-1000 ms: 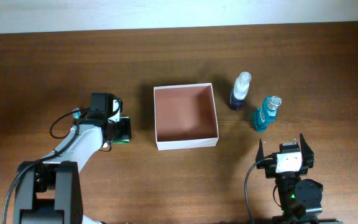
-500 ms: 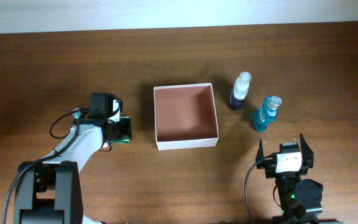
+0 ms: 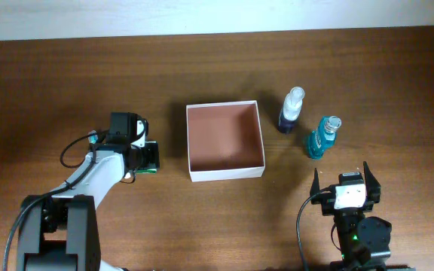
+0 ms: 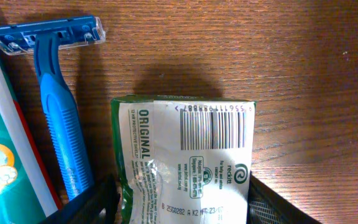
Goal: Pack container
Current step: 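Lower the left gripper and close it on the soap packet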
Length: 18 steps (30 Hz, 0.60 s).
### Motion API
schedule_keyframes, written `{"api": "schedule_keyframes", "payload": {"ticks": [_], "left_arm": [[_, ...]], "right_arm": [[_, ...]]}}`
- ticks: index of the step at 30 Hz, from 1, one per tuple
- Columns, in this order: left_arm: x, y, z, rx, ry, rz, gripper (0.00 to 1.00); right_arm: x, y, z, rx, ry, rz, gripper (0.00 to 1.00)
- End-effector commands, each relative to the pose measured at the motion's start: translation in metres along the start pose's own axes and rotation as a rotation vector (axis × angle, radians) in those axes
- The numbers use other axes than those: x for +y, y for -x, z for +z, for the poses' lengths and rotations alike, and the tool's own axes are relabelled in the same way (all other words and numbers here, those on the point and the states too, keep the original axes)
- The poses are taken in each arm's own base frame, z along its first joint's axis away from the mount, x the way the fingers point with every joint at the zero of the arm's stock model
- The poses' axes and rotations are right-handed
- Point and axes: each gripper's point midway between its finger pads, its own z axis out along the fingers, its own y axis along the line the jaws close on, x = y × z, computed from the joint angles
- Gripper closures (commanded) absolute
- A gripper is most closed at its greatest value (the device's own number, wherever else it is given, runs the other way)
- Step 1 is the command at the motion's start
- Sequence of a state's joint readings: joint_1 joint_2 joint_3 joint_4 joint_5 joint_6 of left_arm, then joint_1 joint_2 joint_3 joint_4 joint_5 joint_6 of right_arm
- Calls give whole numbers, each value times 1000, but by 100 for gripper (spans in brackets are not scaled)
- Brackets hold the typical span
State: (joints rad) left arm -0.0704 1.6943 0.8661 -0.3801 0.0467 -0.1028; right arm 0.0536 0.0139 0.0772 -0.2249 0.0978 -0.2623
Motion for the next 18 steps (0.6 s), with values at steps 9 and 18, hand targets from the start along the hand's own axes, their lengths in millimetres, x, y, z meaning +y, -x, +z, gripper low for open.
{"api": "schedule_keyframes", "payload": {"ticks": [9, 18], "left_arm": [[2, 2, 2, 2, 14, 0, 43], [1, 0, 2, 6, 56, 24, 43]], "right_arm": [[-3, -3, 0, 3, -21, 1, 2], [-3, -3, 0, 3, -21, 1, 2]]}}
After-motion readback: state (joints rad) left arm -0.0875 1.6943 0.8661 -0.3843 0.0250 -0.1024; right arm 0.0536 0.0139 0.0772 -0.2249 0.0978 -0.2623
